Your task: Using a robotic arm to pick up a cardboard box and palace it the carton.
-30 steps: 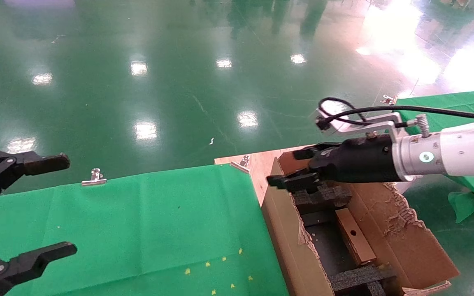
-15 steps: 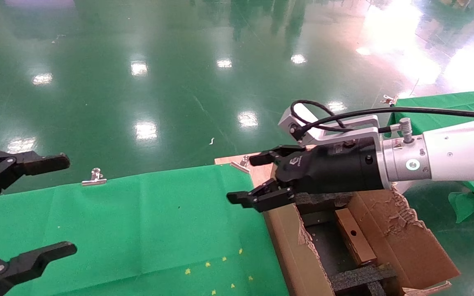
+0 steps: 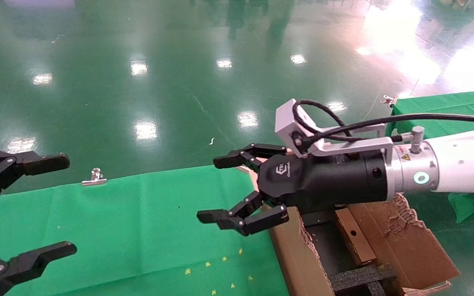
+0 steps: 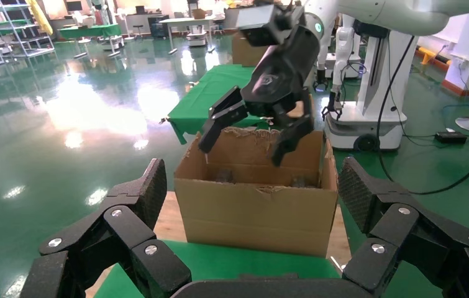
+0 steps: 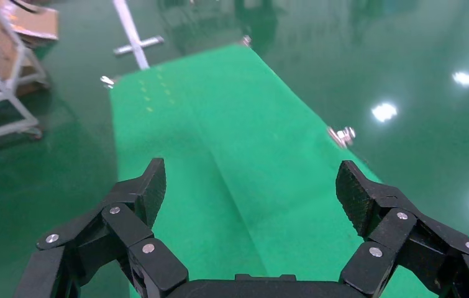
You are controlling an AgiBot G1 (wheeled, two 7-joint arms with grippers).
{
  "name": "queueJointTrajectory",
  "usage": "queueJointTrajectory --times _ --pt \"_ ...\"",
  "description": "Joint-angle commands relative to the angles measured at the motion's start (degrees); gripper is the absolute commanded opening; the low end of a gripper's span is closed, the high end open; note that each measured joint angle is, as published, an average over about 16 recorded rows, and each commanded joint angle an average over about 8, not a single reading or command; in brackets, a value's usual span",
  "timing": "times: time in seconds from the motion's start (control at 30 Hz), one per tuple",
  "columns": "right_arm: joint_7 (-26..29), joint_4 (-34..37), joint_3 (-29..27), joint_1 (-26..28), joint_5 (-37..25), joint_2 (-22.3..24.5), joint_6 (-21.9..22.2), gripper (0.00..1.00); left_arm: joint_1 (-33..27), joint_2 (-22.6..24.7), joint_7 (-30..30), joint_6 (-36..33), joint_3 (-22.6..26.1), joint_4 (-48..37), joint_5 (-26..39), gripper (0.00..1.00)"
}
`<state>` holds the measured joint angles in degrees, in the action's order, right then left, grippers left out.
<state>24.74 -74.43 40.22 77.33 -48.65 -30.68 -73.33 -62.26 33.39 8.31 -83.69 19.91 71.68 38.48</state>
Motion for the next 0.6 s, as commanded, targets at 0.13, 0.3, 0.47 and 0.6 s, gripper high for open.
queueJointTrajectory --times 0.13,0.3,0.47,0.6 --pt "-4.1 0.3 -7.1 -4.6 2.0 -1.3 -3.6 1.0 0.0 0.0 0.0 0.0 0.0 0.0 0.0 1.0" --pt "-8.3 0.5 -14.3 -9.3 4.0 -2.6 -7.3 1.0 0.0 0.0 0.0 0.0 0.0 0.0 0.0 1.0" --pt "-12.1 0.7 -20.9 -13.6 5.9 -3.8 -10.7 1.0 0.0 0.0 0.0 0.0 0.0 0.0 0.0 1.0" --pt "-14.3 0.9 -25.2 -16.4 7.0 -4.5 -12.8 1.0 0.0 0.0 0.0 0.0 0.0 0.0 0.0 1.0"
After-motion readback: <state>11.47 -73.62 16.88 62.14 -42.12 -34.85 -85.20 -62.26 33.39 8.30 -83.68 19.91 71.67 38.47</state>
